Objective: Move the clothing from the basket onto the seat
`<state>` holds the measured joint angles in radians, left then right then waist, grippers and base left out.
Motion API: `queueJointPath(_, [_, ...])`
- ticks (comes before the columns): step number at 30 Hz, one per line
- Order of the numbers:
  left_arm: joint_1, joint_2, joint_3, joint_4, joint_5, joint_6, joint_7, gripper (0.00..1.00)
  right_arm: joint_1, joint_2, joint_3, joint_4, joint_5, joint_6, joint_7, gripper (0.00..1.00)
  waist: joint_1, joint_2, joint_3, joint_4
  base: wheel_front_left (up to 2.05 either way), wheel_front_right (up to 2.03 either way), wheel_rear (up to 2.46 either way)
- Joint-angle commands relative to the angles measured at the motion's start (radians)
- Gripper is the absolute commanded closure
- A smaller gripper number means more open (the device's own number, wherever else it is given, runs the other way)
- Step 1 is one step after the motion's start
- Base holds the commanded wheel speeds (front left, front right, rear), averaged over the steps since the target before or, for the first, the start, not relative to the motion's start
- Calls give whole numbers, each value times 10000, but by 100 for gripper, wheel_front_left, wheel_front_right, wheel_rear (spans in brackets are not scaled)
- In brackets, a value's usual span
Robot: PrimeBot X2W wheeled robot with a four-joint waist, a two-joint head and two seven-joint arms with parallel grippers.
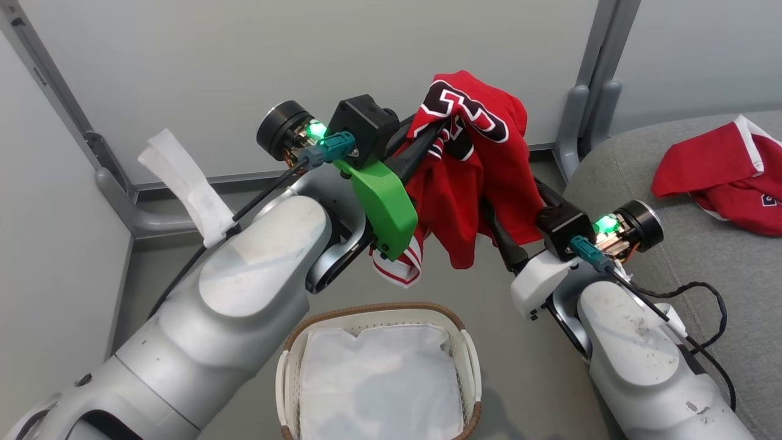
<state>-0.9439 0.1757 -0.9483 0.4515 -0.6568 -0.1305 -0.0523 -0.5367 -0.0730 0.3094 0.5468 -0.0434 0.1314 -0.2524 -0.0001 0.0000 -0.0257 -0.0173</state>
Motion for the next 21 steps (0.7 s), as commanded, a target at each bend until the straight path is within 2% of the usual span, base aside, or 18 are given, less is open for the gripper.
queueJointPath(1, [141, 33, -37, -123, -62, 34, 31, 100, -263, -61, 144, 320, 104, -13, -2, 0, 1, 0, 9, 52, 0, 0, 0])
queueJointPath(7, [373, 74, -132, -428, -198, 33, 106, 100, -1075, -11, 1003, 1407, 580, -14, -77, 0, 1, 0, -2, 195, 0, 0, 0])
queueJointPath(8, [422, 107, -132, -439, -240, 56, 121, 100, -1208, -4, 1216, 1540, 735, -13, -93, 65, 1, 0, -7, 214, 0, 0, 0])
queueJointPath(9, [465, 133, -121, -440, -269, 72, 116, 100, -1301, -2, 1392, 1632, 865, -14, -102, 77, 1, 0, -10, 226, 0, 0, 0])
queueJointPath(10, [533, 172, -102, -430, -305, 107, 116, 100, -1413, -22, 1539, 1742, 1028, -14, -110, 100, 1, 0, -12, 238, 0, 0, 0])
queueJointPath(17, [1013, 543, 151, -398, -593, 335, -109, 100, -1804, -353, 2084, 2002, 1634, -13, -129, 100, 1, 0, 28, 201, 0, 0, 0])
queueJointPath(19, [1190, 609, 227, -412, -683, 381, -211, 57, -1872, -465, 2064, 1916, 1719, -14, -134, 100, 1, 0, 43, 160, 0, 0, 0])
queueJointPath(20, [1271, 661, 245, -432, -701, 417, -252, 30, -1903, -537, 2025, 1854, 1765, -13, -134, 100, 1, 0, 54, 132, 0, 0, 0])
queueJointPath(21, [1352, 697, 261, -440, -710, 454, -330, 23, -1913, -604, 1984, 1814, 1779, -14, -134, 100, 1, 0, 61, 110, 0, 0, 0])
